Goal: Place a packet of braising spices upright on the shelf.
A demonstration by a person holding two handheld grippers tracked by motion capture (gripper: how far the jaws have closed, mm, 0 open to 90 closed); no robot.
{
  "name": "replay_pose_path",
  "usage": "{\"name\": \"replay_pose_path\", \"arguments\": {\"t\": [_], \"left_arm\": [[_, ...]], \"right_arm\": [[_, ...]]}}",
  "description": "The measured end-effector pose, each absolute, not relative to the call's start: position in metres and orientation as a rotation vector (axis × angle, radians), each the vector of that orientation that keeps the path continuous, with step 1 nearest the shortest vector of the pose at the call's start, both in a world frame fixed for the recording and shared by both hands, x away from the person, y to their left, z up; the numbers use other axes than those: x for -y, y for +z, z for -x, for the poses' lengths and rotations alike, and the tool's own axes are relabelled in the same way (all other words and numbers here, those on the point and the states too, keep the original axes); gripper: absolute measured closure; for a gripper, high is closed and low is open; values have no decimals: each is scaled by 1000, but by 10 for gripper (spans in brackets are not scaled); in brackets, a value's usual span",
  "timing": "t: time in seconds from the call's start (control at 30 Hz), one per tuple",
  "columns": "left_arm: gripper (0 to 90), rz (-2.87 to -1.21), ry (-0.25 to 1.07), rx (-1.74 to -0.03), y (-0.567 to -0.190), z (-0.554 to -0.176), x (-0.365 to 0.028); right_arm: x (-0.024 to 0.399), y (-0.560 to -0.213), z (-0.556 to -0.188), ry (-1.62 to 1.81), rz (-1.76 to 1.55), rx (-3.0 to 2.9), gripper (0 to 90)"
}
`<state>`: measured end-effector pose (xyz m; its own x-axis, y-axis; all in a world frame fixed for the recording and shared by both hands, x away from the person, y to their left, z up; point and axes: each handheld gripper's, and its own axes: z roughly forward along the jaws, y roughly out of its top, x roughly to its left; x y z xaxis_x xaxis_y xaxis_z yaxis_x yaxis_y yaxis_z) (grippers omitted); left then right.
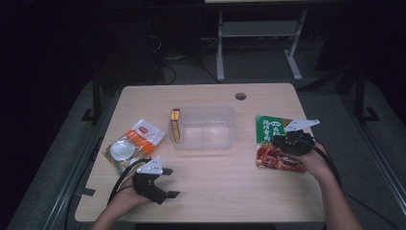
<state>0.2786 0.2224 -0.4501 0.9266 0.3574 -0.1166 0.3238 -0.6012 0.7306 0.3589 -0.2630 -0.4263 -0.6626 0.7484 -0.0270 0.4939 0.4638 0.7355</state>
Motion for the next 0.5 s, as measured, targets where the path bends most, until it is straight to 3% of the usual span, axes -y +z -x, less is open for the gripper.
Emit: {"name": "replay_pose_path", "arguments": {"t": [0.1,0.5], "left_arm": [[147,-2259,56,-475,-450,-279,-222],[147,-2267,47,-471,-450,-278,-221]], "right_arm": [[273,-430,-363,990,-1068,-2366,895],[293,-455,-377,778,-1163,-2426,898]]}}
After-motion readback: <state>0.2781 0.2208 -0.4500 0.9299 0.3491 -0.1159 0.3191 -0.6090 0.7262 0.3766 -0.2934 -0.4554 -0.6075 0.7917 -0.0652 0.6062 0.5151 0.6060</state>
